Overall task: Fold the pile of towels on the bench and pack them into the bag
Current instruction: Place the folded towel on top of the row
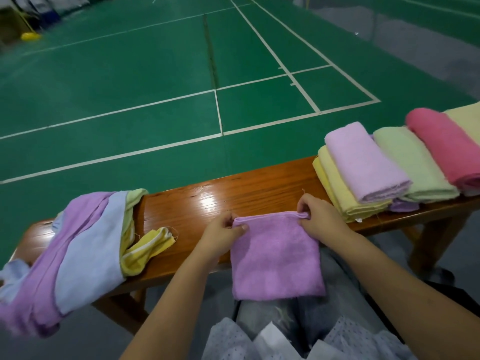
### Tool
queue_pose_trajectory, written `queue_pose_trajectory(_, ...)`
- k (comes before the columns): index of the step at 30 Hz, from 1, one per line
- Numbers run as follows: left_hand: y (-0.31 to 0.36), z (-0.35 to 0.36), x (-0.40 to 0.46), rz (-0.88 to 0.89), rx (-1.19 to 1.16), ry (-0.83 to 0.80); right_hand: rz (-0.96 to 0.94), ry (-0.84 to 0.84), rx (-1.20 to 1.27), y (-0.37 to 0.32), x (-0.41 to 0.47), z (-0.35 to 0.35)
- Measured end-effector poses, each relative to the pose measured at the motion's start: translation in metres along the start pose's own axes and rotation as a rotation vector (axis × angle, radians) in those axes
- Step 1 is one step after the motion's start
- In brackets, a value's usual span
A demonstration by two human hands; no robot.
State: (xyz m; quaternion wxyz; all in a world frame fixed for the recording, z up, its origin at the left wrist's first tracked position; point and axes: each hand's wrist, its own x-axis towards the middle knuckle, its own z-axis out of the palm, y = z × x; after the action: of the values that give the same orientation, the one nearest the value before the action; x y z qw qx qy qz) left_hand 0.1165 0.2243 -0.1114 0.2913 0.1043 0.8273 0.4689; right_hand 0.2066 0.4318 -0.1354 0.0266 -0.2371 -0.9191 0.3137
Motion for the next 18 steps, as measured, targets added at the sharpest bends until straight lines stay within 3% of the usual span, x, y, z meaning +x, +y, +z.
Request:
queue_pose_trajectory(6,-0.007,-0.013,-0.01,-0.021,-0.139,-0.074,-0.017,-0.076,0.215,-0.006,-0.016,-0.025)
queue_pose_trajectory(11,-0.01,-0.025,-0.02,-0.113,-0.217,-0.195,0.039,-0.301,0.398,-0.005,-0.031,-0.047)
queue_pose_trajectory(14,-0.009,-0.018,-0.013,-0.176,-0.05,-0.133,0.083,-0.373,0.373,0.001,-0.026,-0.046)
queue_pose_trajectory(18,-0.007,-0.003,0.004,-0.056,0.248,0.028,0.127,-0.257,0.186,0.006,-0.011,-0.024)
